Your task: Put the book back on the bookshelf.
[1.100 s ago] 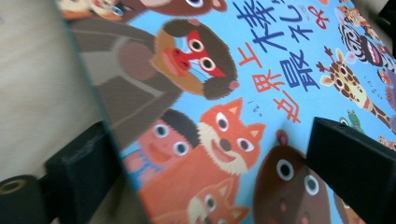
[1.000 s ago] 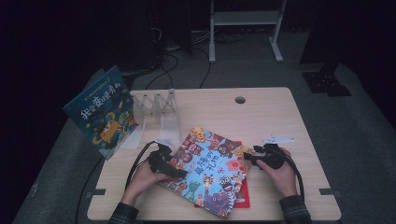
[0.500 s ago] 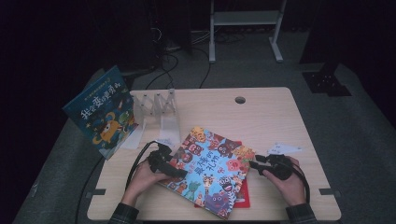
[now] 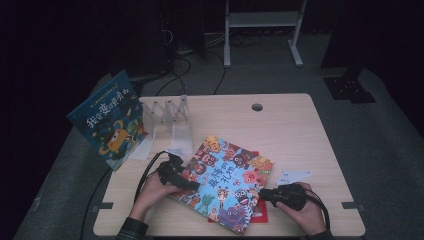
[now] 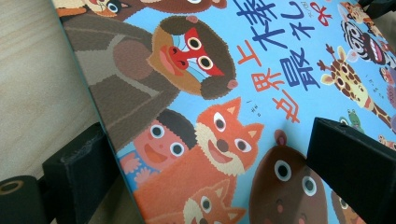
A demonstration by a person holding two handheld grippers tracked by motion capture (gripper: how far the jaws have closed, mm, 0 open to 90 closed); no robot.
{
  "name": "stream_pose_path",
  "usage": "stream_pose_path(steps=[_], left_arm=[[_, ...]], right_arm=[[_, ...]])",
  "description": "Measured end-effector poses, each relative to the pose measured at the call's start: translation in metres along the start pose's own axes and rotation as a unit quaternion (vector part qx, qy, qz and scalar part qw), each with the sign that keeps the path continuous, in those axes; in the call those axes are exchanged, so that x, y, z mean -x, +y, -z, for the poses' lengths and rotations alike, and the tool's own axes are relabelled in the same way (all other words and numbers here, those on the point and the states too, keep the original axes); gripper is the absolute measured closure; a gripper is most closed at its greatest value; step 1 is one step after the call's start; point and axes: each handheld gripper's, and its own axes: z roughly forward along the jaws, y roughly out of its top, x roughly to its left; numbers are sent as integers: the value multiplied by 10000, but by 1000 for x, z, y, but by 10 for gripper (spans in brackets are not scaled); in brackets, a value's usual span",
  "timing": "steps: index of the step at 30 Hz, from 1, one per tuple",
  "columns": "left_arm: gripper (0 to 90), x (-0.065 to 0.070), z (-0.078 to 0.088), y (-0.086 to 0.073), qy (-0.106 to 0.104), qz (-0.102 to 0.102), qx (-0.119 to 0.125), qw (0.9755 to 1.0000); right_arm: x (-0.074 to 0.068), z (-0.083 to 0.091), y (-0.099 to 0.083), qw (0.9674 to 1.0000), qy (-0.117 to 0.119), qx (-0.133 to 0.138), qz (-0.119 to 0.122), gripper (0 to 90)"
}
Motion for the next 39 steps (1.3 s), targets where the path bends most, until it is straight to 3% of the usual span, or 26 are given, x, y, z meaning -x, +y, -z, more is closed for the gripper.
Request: stream_pose_path(steps=[4,13,17,19,26,39], left_arm=[[44,-2,0,0,-43,-9,7,10000],[56,-13,6,-1,5,144,150,9998],[77,-19,10,-2,-116,272,248,9993],[98,-20,12,0,-53,289,202,9994],[99,-18,16,7,91,224,131,9996],[118,-4,38,21,79,20,515,9986]], right_arm=[[0,0,0,10000,1,19,4,807],[-7,-9,6,10000,66,18,31,804],[-9,-12,9,10000,56,-19,45,804],[-9,-13,10,10000,62,-12,33,804],[-9,-16,12,10000,79,-25,13,809],[-9,-15,12,10000,63,-61,-14,817]])
